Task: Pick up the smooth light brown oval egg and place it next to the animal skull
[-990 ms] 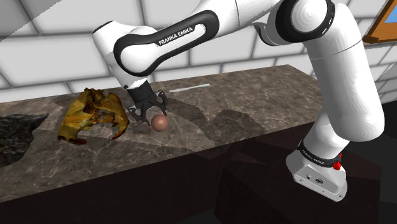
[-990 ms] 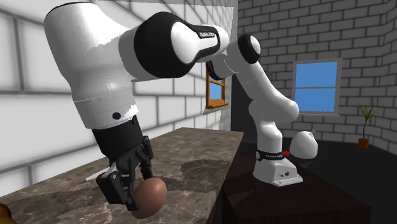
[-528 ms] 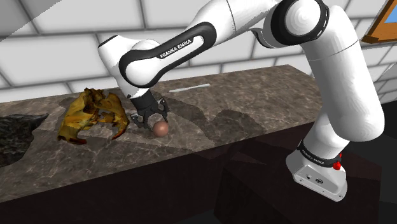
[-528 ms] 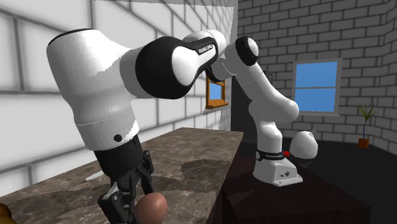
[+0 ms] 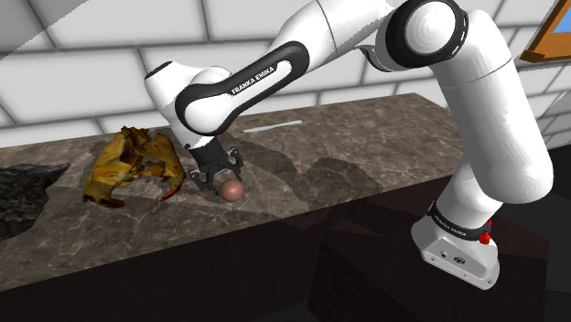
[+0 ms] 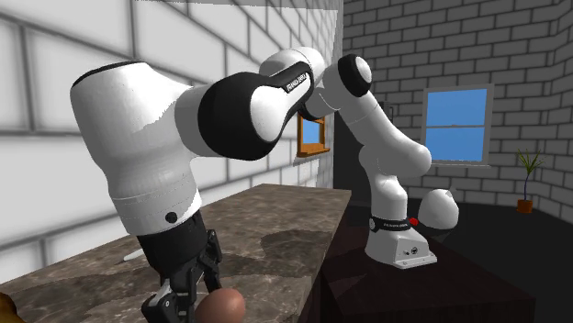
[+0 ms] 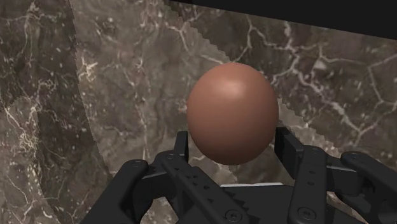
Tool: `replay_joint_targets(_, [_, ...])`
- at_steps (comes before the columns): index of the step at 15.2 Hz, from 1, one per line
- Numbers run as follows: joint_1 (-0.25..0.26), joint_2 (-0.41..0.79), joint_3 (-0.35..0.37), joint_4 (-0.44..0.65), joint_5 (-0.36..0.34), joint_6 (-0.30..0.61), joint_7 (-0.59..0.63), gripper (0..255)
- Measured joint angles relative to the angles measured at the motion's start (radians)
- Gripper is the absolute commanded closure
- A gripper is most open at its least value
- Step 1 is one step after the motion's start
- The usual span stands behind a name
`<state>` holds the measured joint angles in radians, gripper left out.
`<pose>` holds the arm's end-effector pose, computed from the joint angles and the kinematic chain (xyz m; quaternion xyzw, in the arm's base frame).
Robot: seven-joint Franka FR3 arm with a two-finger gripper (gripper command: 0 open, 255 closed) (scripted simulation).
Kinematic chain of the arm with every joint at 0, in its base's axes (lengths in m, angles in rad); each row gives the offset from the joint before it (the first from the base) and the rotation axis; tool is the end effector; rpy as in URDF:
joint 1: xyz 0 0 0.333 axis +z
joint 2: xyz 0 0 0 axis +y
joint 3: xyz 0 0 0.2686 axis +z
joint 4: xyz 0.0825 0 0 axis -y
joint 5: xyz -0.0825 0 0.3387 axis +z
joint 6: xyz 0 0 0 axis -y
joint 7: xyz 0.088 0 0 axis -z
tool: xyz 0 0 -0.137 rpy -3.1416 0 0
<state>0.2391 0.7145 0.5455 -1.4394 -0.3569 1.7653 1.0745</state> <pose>0.4845 0.3670 0.2471 0.9835 -0.1139 -0.0929 0.1050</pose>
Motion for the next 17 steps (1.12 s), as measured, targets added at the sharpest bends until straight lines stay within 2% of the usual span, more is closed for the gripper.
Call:
replay_joint_targets(3, [0.001,0.001,0.0,0.002,0.0,-0.002,0.001,255])
replay_joint_targets(4, [0.001,0.001,0.0,0.001,-0.001,-0.001,0.001,0])
replay_joint_targets(10, [-0.001,0.004,-0.002,-0.005,-0.001,0.001,0.001,0])
replay_joint_targets(14, [0.022,0.01,0.001,0.105,0.006,-0.096,-0.012,0])
replay_joint_targets(17, [0.029,0.013,0.001,0.137,0.008,-0.125,-0.015,0])
